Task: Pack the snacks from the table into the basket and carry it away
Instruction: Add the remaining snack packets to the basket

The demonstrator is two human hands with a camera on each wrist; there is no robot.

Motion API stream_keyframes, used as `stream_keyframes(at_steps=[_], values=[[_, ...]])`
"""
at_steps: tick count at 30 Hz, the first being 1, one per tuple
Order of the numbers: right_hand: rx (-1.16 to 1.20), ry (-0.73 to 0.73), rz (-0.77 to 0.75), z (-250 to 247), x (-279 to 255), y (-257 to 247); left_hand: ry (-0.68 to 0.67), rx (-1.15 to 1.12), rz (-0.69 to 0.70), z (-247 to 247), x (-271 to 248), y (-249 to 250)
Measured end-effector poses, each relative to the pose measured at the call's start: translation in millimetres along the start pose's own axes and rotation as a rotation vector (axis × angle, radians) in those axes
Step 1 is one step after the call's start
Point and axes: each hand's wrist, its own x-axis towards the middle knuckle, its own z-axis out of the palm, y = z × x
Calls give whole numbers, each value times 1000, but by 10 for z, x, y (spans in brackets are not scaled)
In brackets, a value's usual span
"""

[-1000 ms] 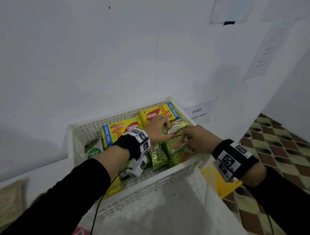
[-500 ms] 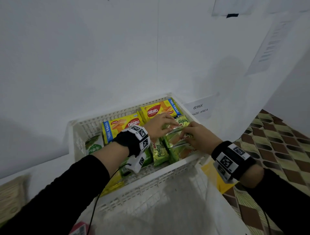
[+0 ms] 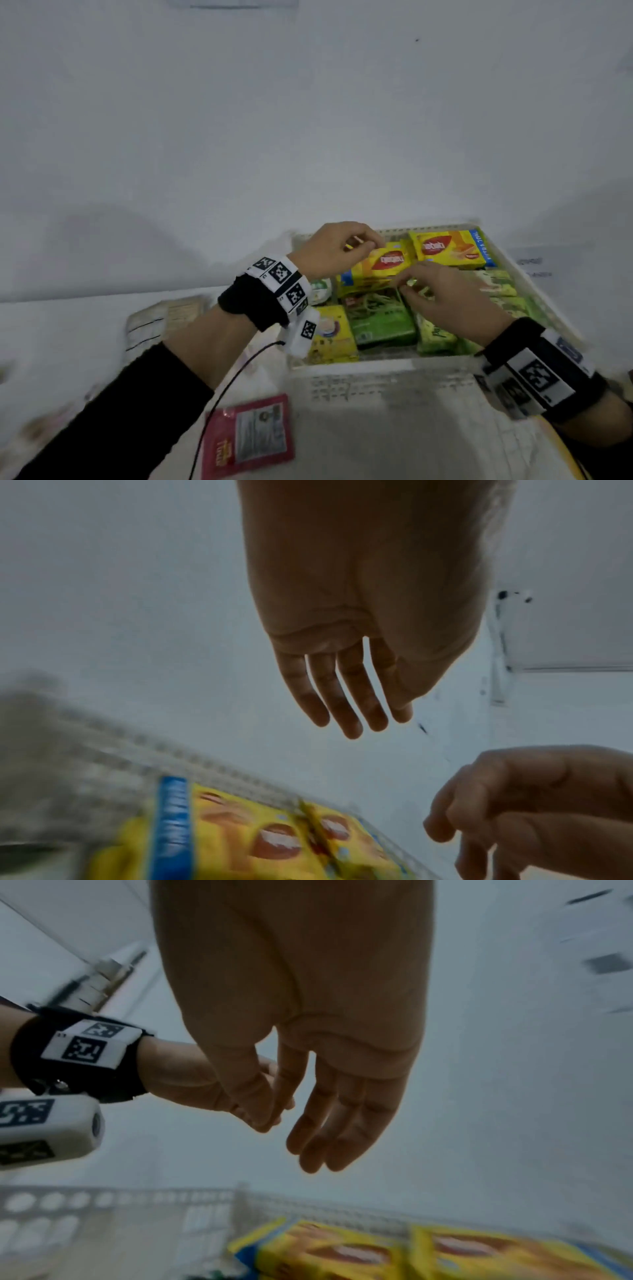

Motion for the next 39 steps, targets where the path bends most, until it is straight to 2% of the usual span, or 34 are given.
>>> stream_keyframes(at_steps=[4, 10, 14, 19, 24, 31, 34, 37, 39], values=[[107, -90, -141, 356, 285, -718, 198, -3, -158, -558, -687, -340], [154, -224, -252, 856, 570, -1585, 254, 56, -281, -1273, -1390, -500], [176, -313, -297, 1240, 710, -2064, 258, 121, -375, -1581, -2067, -751], [93, -414, -305, 1867, 761, -2478, 286, 193, -544, -1904, -2985, -1138], [125, -559, -275, 2457, 842, -2926, 461, 224, -733, -2215, -3750, -1542], [22, -631, -108, 3134, 1003, -3184, 591, 386, -1018, -2753, -4584, -2197], [-8, -634, -26, 3312, 1034, -3252, 554, 466, -1151, -2921, -4773, -2508], [-43, -683, 4, 3423, 1085, -3271, 436, 504, -1352, -2989, -4882, -2695], [44, -716, 36, 3431, 1110, -3269, 349, 522, -1420, -2980, -4913, -2755]])
